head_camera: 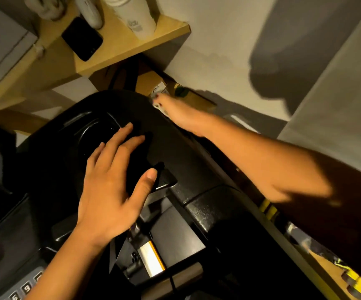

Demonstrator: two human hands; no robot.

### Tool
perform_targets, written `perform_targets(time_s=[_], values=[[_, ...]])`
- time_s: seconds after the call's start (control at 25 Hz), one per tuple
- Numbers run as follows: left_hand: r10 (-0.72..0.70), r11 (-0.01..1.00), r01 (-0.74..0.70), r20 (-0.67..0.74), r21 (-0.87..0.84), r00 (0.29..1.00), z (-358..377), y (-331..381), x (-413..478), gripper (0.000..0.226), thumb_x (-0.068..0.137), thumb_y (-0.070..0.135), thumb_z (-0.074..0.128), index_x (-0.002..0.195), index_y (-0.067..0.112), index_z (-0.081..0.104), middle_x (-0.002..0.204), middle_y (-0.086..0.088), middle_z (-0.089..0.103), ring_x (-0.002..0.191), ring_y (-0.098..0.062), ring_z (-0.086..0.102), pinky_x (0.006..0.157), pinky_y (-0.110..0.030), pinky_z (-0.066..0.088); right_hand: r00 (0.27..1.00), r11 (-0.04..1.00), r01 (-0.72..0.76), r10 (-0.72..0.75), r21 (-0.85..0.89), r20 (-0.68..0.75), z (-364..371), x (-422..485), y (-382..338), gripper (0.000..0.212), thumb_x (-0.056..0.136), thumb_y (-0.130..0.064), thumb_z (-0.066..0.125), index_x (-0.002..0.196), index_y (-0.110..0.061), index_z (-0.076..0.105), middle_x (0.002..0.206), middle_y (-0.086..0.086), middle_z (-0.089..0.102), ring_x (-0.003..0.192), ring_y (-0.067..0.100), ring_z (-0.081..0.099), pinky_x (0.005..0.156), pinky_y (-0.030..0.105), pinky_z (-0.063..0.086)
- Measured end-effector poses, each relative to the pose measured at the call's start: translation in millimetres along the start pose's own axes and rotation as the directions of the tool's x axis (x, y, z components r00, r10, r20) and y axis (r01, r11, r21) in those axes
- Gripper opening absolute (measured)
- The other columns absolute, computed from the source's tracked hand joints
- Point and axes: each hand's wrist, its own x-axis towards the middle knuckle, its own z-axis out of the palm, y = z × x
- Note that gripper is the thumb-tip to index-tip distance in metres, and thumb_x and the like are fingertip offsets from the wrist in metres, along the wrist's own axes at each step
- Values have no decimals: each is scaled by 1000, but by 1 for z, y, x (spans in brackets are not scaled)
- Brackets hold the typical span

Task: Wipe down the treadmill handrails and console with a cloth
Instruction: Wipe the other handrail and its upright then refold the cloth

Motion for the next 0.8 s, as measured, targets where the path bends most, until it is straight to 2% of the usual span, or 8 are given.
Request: perform_targets(time_s=[0.08, 0.2, 0.24, 0.36, 0.44, 0.52, 0.68, 0.8], values=[[-4, 990, -10, -103, -138, 995, 1, -1, 0, 50, 92, 41, 42, 136, 16, 45, 152, 1, 34, 139, -12, 32, 111, -53, 30, 994, 986, 66, -79, -156, -81, -9, 19, -43, 63, 81, -69, 34, 137, -40, 39, 149, -7, 37, 137, 21, 35, 111, 47, 32], [-116, 926, -21, -337, -377, 934, -5, -8, -7, 42, 95, 32, 37, 126, 6, 50, 140, -11, 45, 132, -17, 41, 110, -40, 33, 953, 924, 217, -270, -315, -136, -24, -29, -100, 63, 96, -42, 33, 152, -21, 14, 161, 0, 3, 148, 21, 1, 120, 35, 7], [-184, 889, -11, -378, -459, 907, -8, -11, -9, 40, 96, 31, 36, 123, 6, 51, 136, -12, 48, 129, -17, 44, 109, -39, 35, 931, 896, 253, -328, -366, -161, -26, -63, -104, 61, 97, -38, 30, 152, -17, 13, 161, 3, 2, 148, 20, 0, 119, 34, 6], [-292, 809, -3, -407, -588, 866, -26, -26, -25, 38, 99, 31, 30, 119, 9, 54, 126, -7, 55, 122, -17, 50, 104, -35, 38, 901, 894, 286, -373, -344, -221, -28, -143, -82, 59, 96, -39, 27, 150, -15, 26, 158, 2, 22, 145, 19, 23, 117, 38, 24], [-281, 838, -4, -436, -546, 855, -42, -40, -44, 39, 100, 31, 26, 118, 11, 55, 122, -1, 57, 120, -14, 52, 101, -29, 38, 911, 912, 232, -325, -338, -254, -19, -159, -79, 53, 98, -35, 30, 147, -16, 34, 155, 3, 31, 143, 18, 28, 117, 36, 25], [-278, 864, 9, -463, -503, 842, -56, -53, -64, 42, 101, 30, 24, 118, 10, 56, 121, -2, 58, 118, -14, 53, 101, -31, 39, 860, 850, 309, -442, -427, -257, 5, -155, -114, 46, 97, -27, 34, 138, -12, 46, 146, 11, 44, 138, 23, 37, 117, 30, 21], [-265, 866, -9, -473, -501, 840, -67, -62, -88, 41, 101, 32, 26, 117, 12, 57, 118, -1, 59, 116, -13, 55, 101, -34, 41, 738, 566, 535, -675, -627, 20, 120, -106, -196, 22, 88, -9, 49, 101, 0, 64, 104, 20, 63, 103, 40, 58, 101, 49, 38], [-166, 921, -17, -431, -388, 887, -64, -56, -94, 38, 100, 29, 31, 118, 10, 58, 116, -1, 59, 111, -8, 54, 96, -23, 39, 764, 567, 553, -637, -611, 100, 119, -98, -205, 34, 84, -9, 41, 106, 1, 64, 104, 20, 64, 98, 38, 61, 94, 42, 44]])
